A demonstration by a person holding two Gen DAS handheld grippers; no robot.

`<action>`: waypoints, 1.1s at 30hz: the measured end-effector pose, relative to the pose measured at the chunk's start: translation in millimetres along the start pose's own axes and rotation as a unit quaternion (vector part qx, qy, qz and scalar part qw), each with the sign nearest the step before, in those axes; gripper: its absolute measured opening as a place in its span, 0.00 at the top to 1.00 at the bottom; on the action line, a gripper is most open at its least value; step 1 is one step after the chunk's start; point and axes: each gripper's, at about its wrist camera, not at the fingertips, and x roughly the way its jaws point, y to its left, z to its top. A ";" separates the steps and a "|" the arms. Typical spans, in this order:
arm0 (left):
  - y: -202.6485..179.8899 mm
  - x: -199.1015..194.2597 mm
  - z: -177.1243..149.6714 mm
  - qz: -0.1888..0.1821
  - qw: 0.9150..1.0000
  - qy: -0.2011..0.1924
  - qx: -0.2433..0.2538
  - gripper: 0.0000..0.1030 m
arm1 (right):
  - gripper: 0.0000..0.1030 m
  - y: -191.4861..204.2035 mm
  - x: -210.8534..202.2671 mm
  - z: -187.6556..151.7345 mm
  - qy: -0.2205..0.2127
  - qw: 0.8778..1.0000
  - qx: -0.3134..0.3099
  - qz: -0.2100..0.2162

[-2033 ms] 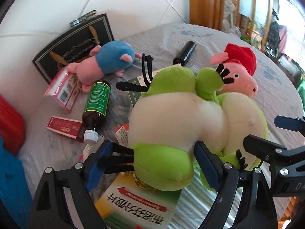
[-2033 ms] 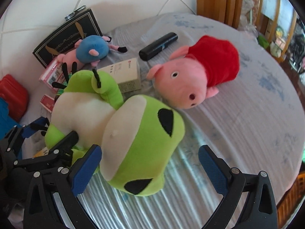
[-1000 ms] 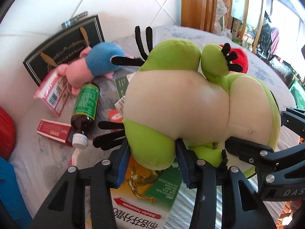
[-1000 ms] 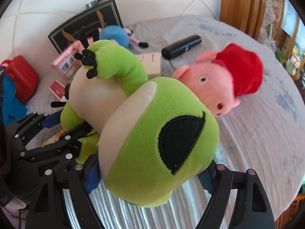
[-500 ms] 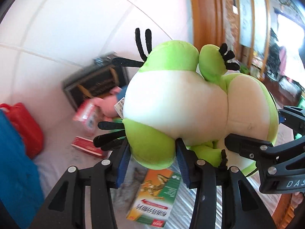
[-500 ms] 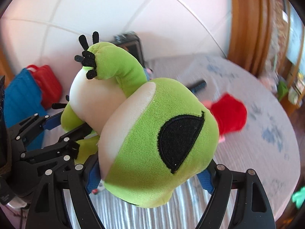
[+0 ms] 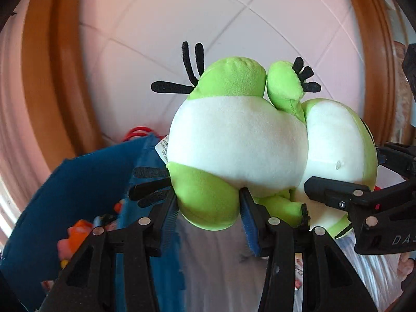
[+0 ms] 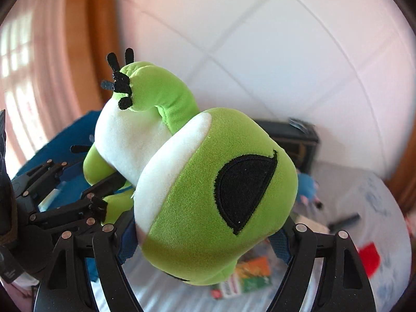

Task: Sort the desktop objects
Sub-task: 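Carry the green plush into the blue crate and release it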

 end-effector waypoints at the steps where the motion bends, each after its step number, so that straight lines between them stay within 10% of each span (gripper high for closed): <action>1: 17.2 -8.4 0.6 0.019 1.000 0.000 -0.011 0.56 | 0.21 20.3 1.8 10.4 -0.006 1.000 -0.017 0.021; 10: 161.3 -60.5 -20.4 0.153 0.985 0.016 -0.074 0.56 | 0.20 173.3 27.9 53.0 -0.008 0.984 -0.101 0.149; 16: 232.2 -60.0 -51.5 0.176 0.977 0.047 -0.110 0.56 | 0.20 249.3 53.2 51.6 0.026 0.974 -0.131 0.183; 33: 259.8 -20.5 -89.8 0.150 0.977 0.078 -0.128 0.36 | 0.00 297.6 96.2 35.2 0.051 0.986 -0.137 0.078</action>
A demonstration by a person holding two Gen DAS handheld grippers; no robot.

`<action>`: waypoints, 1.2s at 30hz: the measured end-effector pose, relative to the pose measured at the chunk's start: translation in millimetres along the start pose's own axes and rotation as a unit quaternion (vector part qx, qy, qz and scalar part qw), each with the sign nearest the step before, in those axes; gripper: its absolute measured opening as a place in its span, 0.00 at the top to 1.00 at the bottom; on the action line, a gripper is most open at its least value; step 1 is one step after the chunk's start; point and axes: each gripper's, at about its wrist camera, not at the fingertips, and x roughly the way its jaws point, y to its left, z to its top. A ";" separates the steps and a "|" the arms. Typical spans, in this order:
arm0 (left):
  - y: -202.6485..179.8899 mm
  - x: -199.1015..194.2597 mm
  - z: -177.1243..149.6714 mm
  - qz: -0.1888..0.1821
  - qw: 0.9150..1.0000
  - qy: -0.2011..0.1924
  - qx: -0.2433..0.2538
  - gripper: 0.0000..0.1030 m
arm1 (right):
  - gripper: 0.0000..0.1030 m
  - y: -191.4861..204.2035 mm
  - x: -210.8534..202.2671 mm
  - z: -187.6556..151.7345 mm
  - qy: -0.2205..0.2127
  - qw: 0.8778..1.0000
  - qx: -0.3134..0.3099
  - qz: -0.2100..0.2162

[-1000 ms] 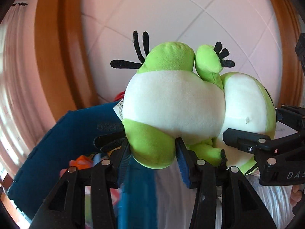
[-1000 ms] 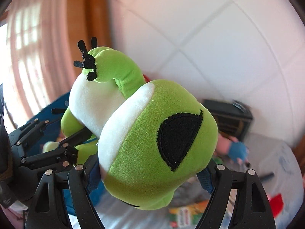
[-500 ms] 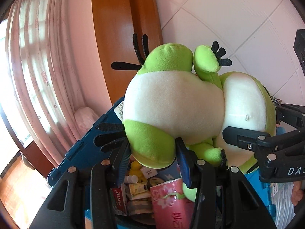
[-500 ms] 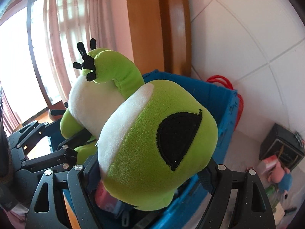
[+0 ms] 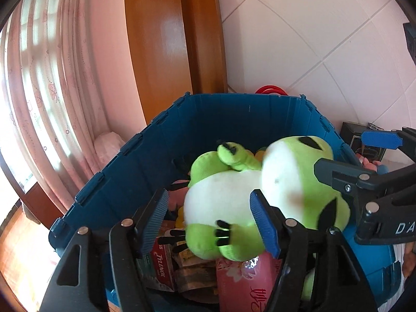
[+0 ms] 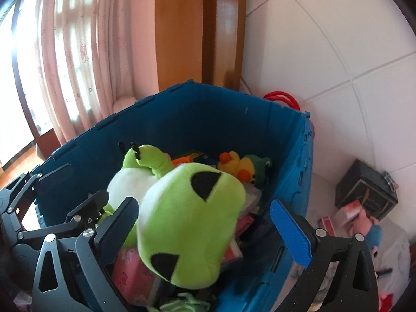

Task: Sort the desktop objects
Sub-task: 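Carry the green plush into the blue crate and release it, then move both tools back to the bed toward the medicine boxes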

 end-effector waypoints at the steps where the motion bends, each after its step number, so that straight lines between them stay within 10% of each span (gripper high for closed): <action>1: -1.2 -3.9 -1.4 -0.001 1.000 -0.005 -0.001 0.35 | 0.00 1.0 -4.3 -0.5 -0.005 1.000 -0.002 -0.005; 20: -104.4 -92.6 -12.0 -0.054 0.992 -0.103 0.043 0.29 | 0.00 -53.2 -108.7 -91.1 -0.107 0.975 0.035 -0.193; 29: -246.3 -118.8 -24.2 -0.150 0.977 -0.110 0.106 0.06 | 0.00 -171.9 -160.4 -187.3 -0.050 0.956 0.127 -0.261; 36: -365.3 -76.2 -67.4 -0.199 0.970 -0.031 0.140 0.05 | 0.00 -274.3 -163.7 -272.3 0.044 0.943 0.192 -0.269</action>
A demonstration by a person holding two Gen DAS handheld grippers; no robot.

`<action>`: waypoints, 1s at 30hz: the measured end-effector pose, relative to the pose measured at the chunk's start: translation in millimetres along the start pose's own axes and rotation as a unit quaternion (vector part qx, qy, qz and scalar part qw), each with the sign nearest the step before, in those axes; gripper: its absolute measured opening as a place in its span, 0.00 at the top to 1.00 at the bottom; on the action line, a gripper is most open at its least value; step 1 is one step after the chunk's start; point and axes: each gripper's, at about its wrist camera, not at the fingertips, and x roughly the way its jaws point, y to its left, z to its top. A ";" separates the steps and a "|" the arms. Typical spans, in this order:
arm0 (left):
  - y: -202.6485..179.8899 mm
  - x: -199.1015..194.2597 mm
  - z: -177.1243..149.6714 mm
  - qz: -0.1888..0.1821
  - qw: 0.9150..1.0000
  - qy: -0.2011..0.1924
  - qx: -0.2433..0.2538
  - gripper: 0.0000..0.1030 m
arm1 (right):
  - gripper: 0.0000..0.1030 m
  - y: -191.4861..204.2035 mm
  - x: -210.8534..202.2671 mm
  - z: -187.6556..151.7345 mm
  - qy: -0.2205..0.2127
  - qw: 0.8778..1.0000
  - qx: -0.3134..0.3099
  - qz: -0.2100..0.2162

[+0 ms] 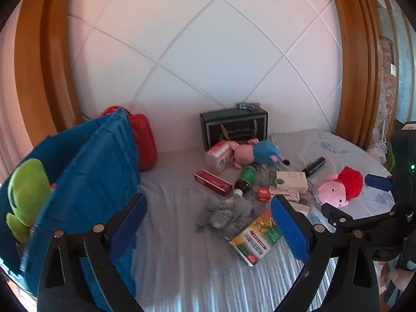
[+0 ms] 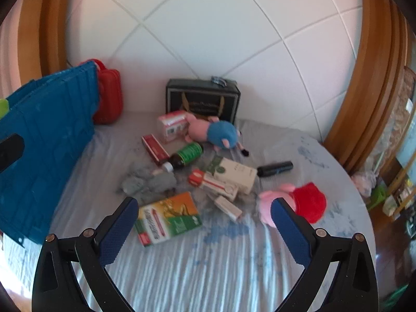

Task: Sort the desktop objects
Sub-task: 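Move both tools back to the bed toward the medicine boxes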

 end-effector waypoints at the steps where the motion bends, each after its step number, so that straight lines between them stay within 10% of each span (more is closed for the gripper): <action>1: -15.1 18.2 -6.2 -0.001 1.000 0.021 0.003 0.06 | 0.00 -10.1 9.5 -6.0 0.012 1.000 0.000 0.002; 14: -89.7 164.4 -84.6 0.008 0.977 0.211 -0.017 0.06 | 0.00 -87.3 147.0 -69.3 0.159 0.984 -0.048 0.057; 30: -105.9 275.5 -94.3 -0.016 0.961 0.276 0.013 0.02 | 0.00 -89.8 257.5 -67.4 0.228 0.965 -0.054 0.120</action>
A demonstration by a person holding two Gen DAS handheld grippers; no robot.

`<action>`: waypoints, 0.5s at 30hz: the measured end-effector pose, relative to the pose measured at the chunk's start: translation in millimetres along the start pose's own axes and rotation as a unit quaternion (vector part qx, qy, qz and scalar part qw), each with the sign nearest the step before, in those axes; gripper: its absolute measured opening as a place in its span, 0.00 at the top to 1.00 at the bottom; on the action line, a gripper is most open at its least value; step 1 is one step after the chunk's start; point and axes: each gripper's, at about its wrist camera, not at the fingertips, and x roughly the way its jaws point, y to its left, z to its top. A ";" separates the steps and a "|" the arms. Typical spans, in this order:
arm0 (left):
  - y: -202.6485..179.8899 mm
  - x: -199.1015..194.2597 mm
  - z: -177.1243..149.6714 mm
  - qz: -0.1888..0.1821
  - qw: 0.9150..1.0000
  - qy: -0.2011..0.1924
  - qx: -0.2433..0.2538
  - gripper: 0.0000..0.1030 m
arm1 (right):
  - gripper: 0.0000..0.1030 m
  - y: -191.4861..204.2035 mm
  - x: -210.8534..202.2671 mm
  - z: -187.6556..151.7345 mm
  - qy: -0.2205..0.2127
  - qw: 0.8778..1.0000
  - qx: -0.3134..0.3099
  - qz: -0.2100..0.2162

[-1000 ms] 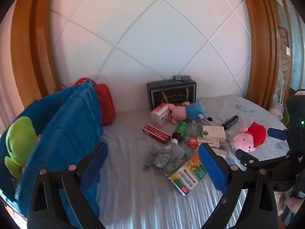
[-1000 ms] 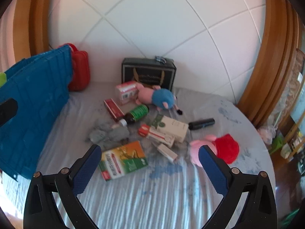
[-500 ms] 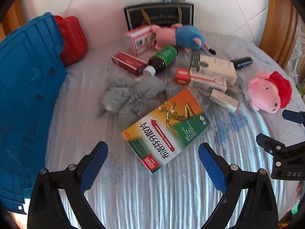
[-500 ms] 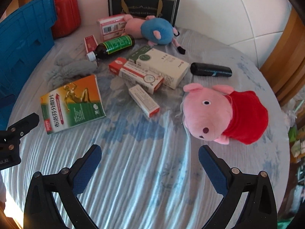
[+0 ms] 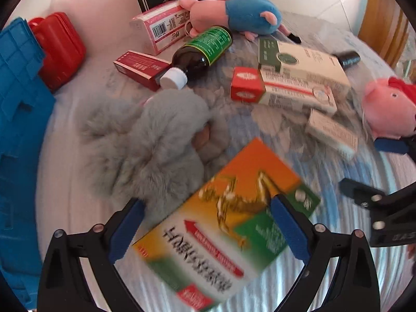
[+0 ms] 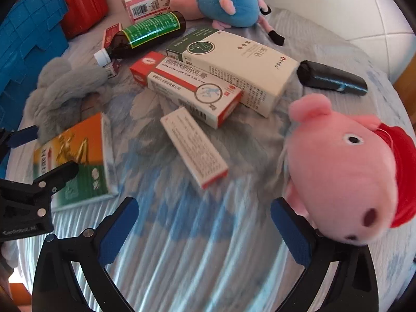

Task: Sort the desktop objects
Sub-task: 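Move both tools back to the bed toward the medicine boxes, then grasp the orange-green Bufen box with left tool while right grasps white box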

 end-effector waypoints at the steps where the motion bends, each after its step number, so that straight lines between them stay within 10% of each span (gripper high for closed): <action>1: 0.7 2.6 2.4 0.001 1.000 -0.001 0.000 0.00 | 0.00 -0.7 4.3 3.4 0.001 1.000 0.000 -0.004; 15: 23.0 1.5 -17.0 -0.036 0.998 0.019 -0.041 0.00 | 0.00 5.2 14.1 5.8 -0.021 1.000 0.004 -0.022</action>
